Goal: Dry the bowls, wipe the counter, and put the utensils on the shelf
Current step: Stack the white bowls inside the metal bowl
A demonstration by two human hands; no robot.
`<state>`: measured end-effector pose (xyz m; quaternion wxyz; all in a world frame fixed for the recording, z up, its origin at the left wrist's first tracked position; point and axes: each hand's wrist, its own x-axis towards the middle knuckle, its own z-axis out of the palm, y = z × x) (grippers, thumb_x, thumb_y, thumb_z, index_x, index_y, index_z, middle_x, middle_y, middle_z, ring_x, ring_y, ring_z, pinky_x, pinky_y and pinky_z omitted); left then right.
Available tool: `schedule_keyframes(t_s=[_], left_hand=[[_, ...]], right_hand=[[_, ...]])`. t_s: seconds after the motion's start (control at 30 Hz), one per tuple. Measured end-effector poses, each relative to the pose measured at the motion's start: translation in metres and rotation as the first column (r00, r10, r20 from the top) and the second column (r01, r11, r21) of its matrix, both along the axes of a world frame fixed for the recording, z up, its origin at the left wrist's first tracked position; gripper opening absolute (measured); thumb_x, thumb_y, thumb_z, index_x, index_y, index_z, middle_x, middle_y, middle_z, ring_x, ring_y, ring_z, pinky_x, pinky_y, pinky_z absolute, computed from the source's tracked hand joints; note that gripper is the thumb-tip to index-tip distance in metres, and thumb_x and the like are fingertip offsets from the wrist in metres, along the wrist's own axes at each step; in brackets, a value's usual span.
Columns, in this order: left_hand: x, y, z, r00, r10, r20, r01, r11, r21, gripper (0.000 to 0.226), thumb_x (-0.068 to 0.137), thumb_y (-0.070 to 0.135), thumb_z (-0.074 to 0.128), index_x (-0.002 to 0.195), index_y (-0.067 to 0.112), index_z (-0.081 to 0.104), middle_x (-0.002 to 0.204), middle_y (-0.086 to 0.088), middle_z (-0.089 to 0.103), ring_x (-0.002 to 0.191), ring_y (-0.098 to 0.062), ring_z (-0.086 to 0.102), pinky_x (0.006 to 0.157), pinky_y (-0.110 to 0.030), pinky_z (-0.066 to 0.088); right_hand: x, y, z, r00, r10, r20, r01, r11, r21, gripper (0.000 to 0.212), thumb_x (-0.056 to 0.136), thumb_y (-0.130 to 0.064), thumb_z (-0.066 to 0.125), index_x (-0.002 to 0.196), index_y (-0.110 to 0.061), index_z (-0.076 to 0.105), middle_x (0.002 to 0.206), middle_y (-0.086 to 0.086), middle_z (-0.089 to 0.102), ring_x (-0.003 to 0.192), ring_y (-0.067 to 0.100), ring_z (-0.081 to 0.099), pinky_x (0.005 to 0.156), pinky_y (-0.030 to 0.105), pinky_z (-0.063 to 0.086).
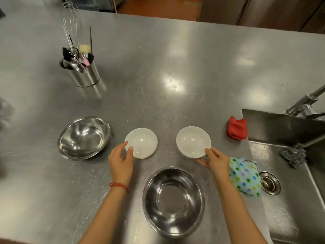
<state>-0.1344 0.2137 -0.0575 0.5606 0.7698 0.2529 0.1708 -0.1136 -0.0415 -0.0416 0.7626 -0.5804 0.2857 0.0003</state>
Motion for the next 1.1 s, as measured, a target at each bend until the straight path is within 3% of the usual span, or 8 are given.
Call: schedule_keyframes(t_s=[0.1, 0.2, 0.43, 0.53, 0.67, 0.9, 1.1], left_hand=[[0.004, 0.013, -0.009, 0.995, 0.048, -0.088, -0.066, 0.974, -0.219, 0.035, 0.086, 0.010, 0.059, 0.121, 0.007, 0.054, 0.126, -0.012, 0.055, 0.107, -0.017, 0.051, 0.088, -0.030, 0.047], [0.008, 0.015, -0.015, 0.994, -0.021, -0.106, -0.046, 0.799, -0.599, 0.041, 0.088, 0.008, 0.056, 0.128, 0.010, 0.047, 0.124, -0.009, 0.052, 0.107, -0.024, 0.054, 0.064, -0.028, 0.059], [0.011, 0.028, -0.030, 0.964, -0.262, -0.046, 0.119, 0.579, -0.807, 0.044, 0.091, 0.010, 0.051, 0.132, 0.021, 0.042, 0.124, -0.011, 0.055, 0.094, -0.028, 0.064, 0.066, -0.036, 0.060], [0.015, 0.029, -0.031, 0.967, -0.252, -0.039, 0.097, 0.508, -0.856, 0.044, 0.091, 0.006, 0.049, 0.132, 0.020, 0.042, 0.124, -0.013, 0.055, 0.092, -0.032, 0.063, 0.066, -0.038, 0.060], [0.018, 0.031, -0.026, 0.969, -0.246, -0.035, 0.091, 0.482, -0.872, 0.045, 0.089, -0.001, 0.047, 0.132, 0.014, 0.042, 0.112, -0.010, 0.060, 0.081, -0.030, 0.066, 0.061, -0.035, 0.060], [0.013, 0.037, -0.021, 0.945, -0.326, -0.013, 0.162, 0.503, -0.849, 0.046, 0.089, -0.003, 0.046, 0.132, 0.012, 0.042, 0.105, -0.005, 0.062, 0.083, -0.029, 0.066, 0.062, -0.034, 0.060], [-0.006, 0.041, -0.013, 0.918, -0.397, 0.007, 0.229, 0.513, -0.827, 0.043, 0.089, -0.004, 0.046, 0.126, 0.016, 0.046, 0.109, -0.005, 0.061, 0.074, -0.024, 0.071, 0.064, -0.037, 0.060]], right_hand=[[0.000, 0.011, 0.001, 1.000, 0.021, -0.017, -0.021, 1.000, 0.003, 0.031, 0.090, -0.001, 0.051, 0.120, 0.003, 0.054, 0.104, 0.016, 0.062, 0.074, 0.025, 0.066, 0.054, 0.023, 0.058], [-0.001, 0.020, -0.001, 0.999, 0.024, -0.034, -0.024, 1.000, 0.007, 0.032, 0.090, -0.001, 0.051, 0.121, 0.002, 0.054, 0.105, 0.016, 0.062, 0.075, 0.027, 0.065, 0.055, 0.024, 0.058], [-0.010, 0.022, -0.006, 0.998, 0.039, -0.054, -0.040, 0.999, -0.019, 0.031, 0.090, -0.003, 0.052, 0.120, 0.002, 0.054, 0.103, 0.016, 0.063, 0.055, 0.018, 0.069, 0.053, 0.023, 0.058], [-0.016, 0.020, -0.006, 0.997, 0.049, -0.065, -0.050, 0.998, -0.022, 0.031, 0.089, -0.005, 0.053, 0.120, -0.001, 0.055, 0.105, 0.017, 0.064, 0.059, 0.019, 0.070, 0.056, 0.024, 0.059], [-0.033, 0.019, -0.001, 0.998, 0.037, -0.055, -0.037, 0.999, 0.012, 0.030, 0.087, -0.007, 0.058, 0.117, -0.003, 0.058, 0.103, 0.015, 0.068, 0.070, 0.028, 0.072, 0.056, 0.025, 0.058], [-0.073, 0.018, 0.009, 0.994, 0.090, -0.066, -0.092, 0.995, -0.026, 0.022, 0.085, -0.010, 0.060, 0.107, -0.015, 0.064, 0.082, 0.006, 0.076, 0.073, 0.029, 0.072, 0.056, 0.026, 0.057], [-0.113, 0.015, 0.003, 0.983, 0.125, -0.136, -0.135, 0.988, -0.069, 0.020, 0.087, -0.012, 0.058, 0.105, -0.019, 0.065, 0.082, -0.001, 0.076, 0.076, 0.026, 0.072, 0.057, 0.027, 0.058]])
